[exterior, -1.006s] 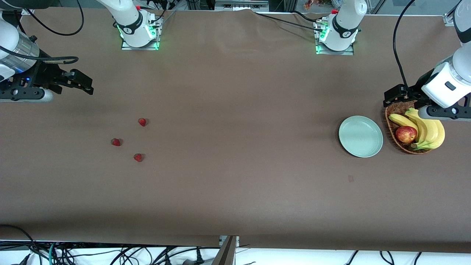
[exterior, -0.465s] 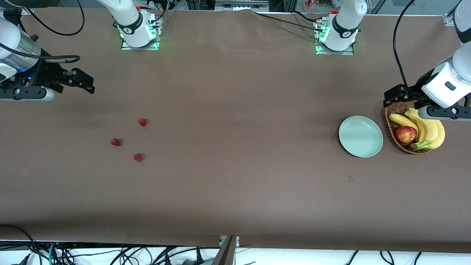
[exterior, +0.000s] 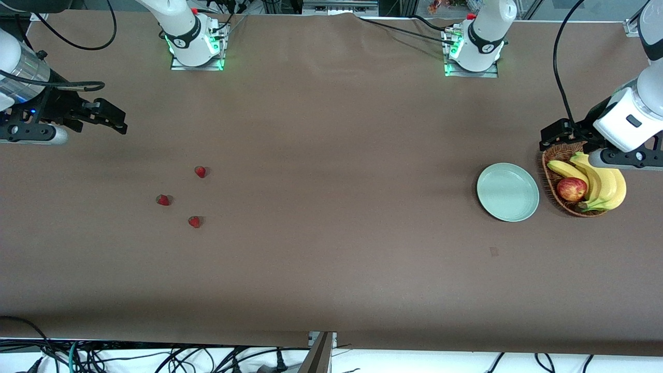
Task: Collect all strawberries into plate
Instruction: 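Reach the right gripper down toward the three red strawberries, then grasp one strawberry with the right gripper, then set the strawberry mid-table with the right gripper while the left gripper approaches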
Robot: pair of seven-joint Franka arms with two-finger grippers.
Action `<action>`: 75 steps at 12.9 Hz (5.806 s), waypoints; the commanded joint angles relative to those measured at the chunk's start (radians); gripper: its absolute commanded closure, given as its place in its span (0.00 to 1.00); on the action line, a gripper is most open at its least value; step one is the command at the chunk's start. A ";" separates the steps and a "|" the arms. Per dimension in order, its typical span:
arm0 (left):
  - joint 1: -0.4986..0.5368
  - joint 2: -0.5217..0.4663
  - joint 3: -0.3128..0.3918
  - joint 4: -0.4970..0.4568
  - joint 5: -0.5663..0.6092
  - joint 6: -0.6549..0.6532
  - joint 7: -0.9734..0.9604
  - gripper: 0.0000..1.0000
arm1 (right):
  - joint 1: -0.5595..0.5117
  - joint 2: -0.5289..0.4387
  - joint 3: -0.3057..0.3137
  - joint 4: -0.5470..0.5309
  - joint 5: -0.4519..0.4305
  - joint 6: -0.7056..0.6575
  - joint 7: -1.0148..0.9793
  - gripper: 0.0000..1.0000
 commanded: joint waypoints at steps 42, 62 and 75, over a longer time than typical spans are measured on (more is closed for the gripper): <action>-0.005 0.005 0.001 0.016 -0.005 0.000 0.014 0.00 | 0.085 0.614 0.120 -0.051 0.187 0.777 0.078 0.84; 0.008 -0.036 0.010 -0.192 -0.008 0.170 0.013 0.00 | 0.784 0.965 -0.004 0.385 0.095 0.961 1.184 0.39; -0.003 -0.060 -0.109 -0.432 -0.023 0.398 -0.070 0.00 | 0.467 0.540 -0.009 0.143 0.113 0.435 0.523 0.26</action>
